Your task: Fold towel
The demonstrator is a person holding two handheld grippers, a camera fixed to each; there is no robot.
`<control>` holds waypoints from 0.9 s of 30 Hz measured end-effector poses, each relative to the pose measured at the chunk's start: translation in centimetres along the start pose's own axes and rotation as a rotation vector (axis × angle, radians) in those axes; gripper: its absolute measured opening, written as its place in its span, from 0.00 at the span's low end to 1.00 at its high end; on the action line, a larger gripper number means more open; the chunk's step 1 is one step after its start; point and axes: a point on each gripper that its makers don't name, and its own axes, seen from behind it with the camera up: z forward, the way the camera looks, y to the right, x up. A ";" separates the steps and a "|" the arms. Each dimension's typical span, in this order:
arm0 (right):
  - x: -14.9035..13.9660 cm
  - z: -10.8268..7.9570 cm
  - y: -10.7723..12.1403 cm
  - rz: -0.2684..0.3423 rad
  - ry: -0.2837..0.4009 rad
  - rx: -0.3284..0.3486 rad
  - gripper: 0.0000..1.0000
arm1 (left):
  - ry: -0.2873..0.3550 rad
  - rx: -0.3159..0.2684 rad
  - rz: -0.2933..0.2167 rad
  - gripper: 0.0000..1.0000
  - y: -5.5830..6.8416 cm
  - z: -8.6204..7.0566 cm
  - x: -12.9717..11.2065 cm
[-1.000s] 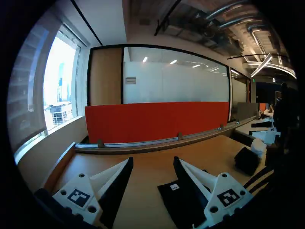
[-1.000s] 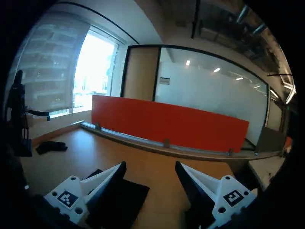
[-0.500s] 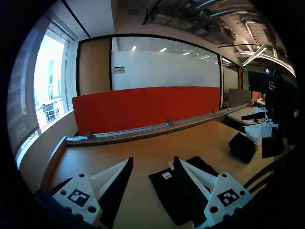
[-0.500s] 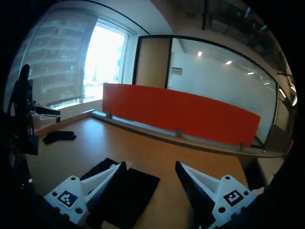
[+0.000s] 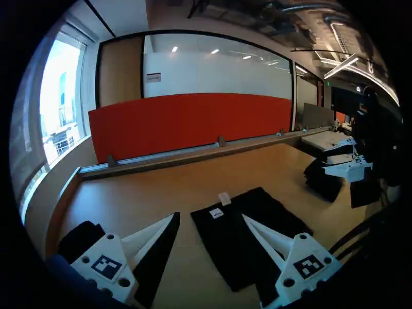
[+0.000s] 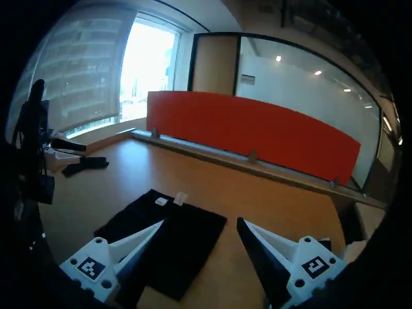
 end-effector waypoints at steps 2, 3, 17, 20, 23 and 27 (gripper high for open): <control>-0.9 0.2 -0.2 -0.004 -0.014 0.005 1.00 | -0.020 -0.008 0.004 0.78 0.3 0.2 -1.1; -1.4 0.4 -0.3 -0.007 -0.022 0.008 1.00 | -0.031 -0.011 0.006 0.77 0.5 0.4 -1.7; -7.7 1.8 -1.7 -0.029 -0.125 0.044 1.00 | -0.169 -0.071 0.035 0.78 2.7 2.2 -9.1; -9.3 2.0 -2.0 -0.033 -0.151 0.051 1.00 | -0.205 -0.089 0.045 0.77 3.3 2.5 -10.8; -10.7 2.2 -2.3 -0.034 -0.175 0.058 1.00 | -0.237 -0.102 0.055 0.77 3.7 2.7 -12.4; -12.6 2.4 -2.7 -0.032 -0.209 0.067 1.00 | -0.275 -0.116 0.058 0.78 4.1 3.0 -14.2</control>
